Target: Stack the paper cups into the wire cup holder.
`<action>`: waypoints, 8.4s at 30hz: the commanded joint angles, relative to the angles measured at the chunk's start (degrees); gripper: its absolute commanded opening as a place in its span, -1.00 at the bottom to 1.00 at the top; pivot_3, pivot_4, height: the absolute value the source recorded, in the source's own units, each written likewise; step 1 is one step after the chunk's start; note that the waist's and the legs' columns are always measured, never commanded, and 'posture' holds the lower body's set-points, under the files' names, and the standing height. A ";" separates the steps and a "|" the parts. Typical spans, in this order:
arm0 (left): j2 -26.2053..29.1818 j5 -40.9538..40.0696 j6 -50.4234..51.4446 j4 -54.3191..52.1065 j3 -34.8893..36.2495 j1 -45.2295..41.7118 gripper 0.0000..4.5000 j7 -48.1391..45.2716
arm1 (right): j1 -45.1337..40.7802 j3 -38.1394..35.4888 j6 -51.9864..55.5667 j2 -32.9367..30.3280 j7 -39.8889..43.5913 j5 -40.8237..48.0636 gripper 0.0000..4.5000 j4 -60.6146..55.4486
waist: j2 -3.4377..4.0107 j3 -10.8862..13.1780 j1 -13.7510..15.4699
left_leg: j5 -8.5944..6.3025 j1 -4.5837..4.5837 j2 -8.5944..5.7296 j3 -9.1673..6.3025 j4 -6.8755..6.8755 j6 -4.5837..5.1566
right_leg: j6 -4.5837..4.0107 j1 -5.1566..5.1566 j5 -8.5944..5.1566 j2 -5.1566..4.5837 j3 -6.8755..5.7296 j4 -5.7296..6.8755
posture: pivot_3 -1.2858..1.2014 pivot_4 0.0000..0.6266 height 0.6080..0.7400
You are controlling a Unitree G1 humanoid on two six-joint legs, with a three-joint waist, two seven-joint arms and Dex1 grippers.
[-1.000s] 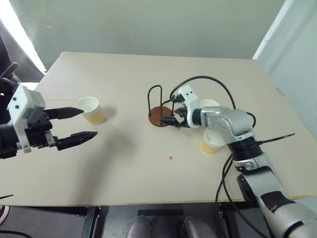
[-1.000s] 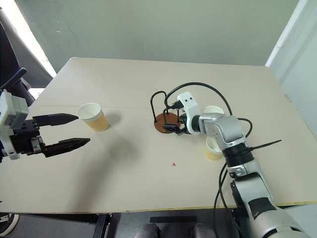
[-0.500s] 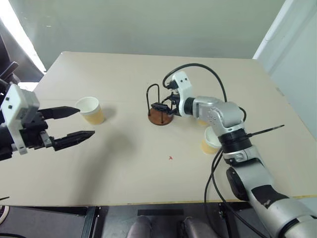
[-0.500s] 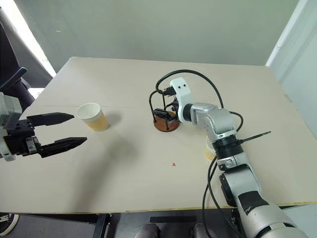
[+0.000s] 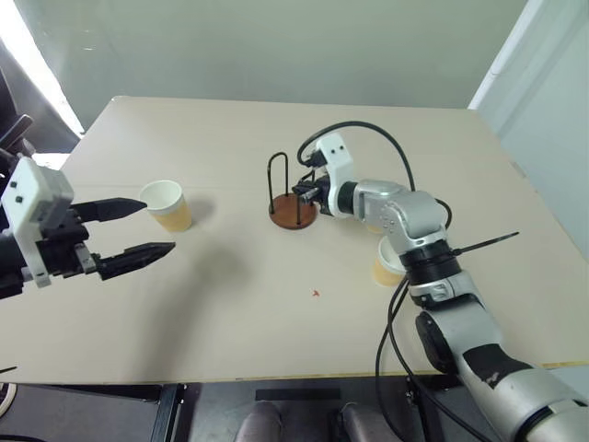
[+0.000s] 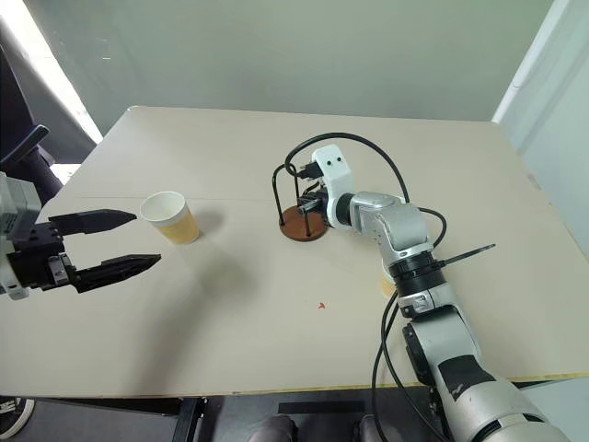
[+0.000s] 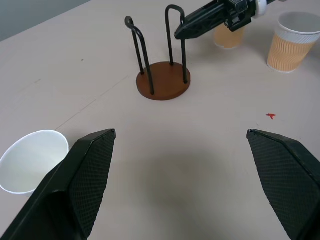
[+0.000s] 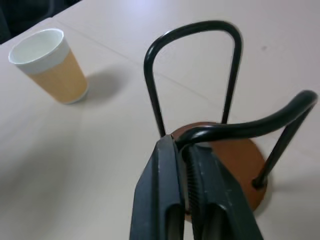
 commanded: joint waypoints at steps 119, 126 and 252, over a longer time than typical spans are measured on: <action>3.09 -5.52 0.88 -5.72 -13.88 -4.91 1.00 -8.27 | 1.46 4.54 -28.79 -42.08 61.07 -1.57 -0.98 -17.69 | -0.09 0.04 -0.58 | -0.67 1.00 0.83 1.63 0.50 0.75 | 0.28 0.58 0.11 1.12 1.76 0.06 | 0.03 -0.52 1.00; 2.86 -4.62 -0.33 -4.73 -14.35 -5.13 1.00 -8.25 | -6.84 1.83 -18.03 -36.14 61.60 9.59 -0.98 -23.29 | -0.09 0.04 -0.42 | -0.57 0.92 0.86 1.56 0.40 0.56 | 0.22 0.52 0.09 1.14 1.75 -0.06 | 0.03 -0.52 1.00; 6.53 -17.77 10.98 -11.27 8.30 -2.78 1.00 -7.88 | -11.52 29.35 -48.70 -35.21 64.89 9.93 -0.99 -17.20 | -0.08 0.04 -0.77 | -0.55 0.53 1.28 2.05 0.50 0.41 | -0.10 0.23 0.27 1.60 1.74 -0.01 | 0.03 -0.52 1.00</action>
